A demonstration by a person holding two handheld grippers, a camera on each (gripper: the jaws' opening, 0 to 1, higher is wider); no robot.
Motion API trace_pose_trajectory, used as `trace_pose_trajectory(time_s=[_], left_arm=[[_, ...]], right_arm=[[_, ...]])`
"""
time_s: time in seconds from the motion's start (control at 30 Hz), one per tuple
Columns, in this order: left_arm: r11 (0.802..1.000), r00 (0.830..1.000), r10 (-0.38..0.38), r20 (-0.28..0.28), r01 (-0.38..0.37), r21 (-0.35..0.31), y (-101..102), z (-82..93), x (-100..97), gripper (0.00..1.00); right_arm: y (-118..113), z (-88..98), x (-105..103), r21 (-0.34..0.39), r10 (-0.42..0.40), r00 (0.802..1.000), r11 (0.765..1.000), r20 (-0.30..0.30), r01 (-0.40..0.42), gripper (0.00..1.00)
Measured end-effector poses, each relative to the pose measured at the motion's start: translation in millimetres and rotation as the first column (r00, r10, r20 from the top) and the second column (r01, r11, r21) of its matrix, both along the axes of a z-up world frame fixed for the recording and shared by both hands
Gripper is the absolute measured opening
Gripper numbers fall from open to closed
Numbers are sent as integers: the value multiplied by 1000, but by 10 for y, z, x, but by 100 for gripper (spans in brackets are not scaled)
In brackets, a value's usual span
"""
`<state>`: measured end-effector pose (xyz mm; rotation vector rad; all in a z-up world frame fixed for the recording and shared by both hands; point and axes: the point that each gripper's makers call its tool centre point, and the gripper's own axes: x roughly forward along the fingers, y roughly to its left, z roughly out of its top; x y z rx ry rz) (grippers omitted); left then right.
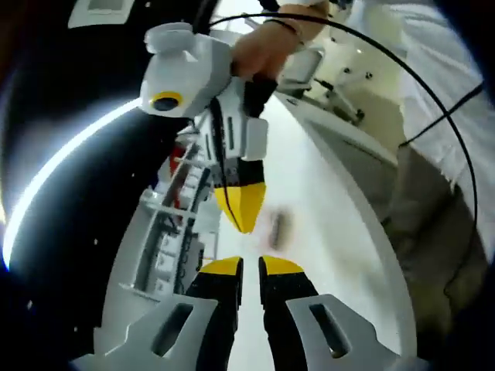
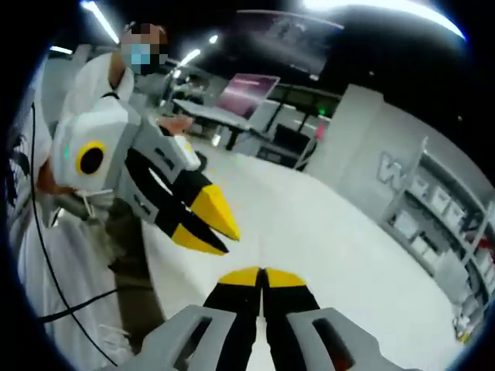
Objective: Open the resealable bag by pulling the two sides of the seal apart until the entire bag opening is separated and visibly accessible.
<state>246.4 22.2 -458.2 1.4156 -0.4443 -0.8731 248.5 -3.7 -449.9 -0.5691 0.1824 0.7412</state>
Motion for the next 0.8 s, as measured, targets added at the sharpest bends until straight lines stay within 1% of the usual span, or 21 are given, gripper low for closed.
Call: trace_pose_trajectory(time_s=[0.03,0.1,0.17,0.23,0.33,0.43,0.5,0.57,0.63,0.7,0.8], left_arm=[[1000,1000,-1,11,1,19,-17,-22,4,8],[1000,1000,-10,19,9,30,-53,-39,-4,8],[999,1000,-14,28,13,39,-69,-34,-10,8],[999,999,-11,41,9,45,-67,-21,-3,8],[997,998,8,68,-13,76,-39,-22,38,9],[996,996,-1,85,-6,88,-59,-23,49,10],[996,993,-5,115,-6,94,-54,35,28,11],[995,992,-11,127,-1,101,-54,62,15,11],[992,990,-34,133,17,123,-76,52,-3,11],[987,988,-33,151,8,163,-67,24,21,11],[982,987,-38,158,8,186,-64,7,32,11]], right_arm=[[17,-13,-3,11,8,1000,1000,-15,-8,0],[54,-65,-22,62,27,997,998,-76,-22,0],[47,-107,-2,83,33,994,996,-104,-24,0],[39,-124,2,89,32,993,996,-110,-22,0],[46,-110,-17,96,34,994,995,-108,-23,0],[55,-84,-28,102,36,994,994,-103,-25,0],[70,-56,-45,107,39,994,994,-100,-28,0],[84,-42,-58,105,42,994,994,-97,-32,0],[94,-38,-65,102,43,994,994,-97,-33,0],[100,-33,-67,102,43,994,994,-97,-33,0],[110,-23,-74,102,44,994,994,-97,-34,0]])
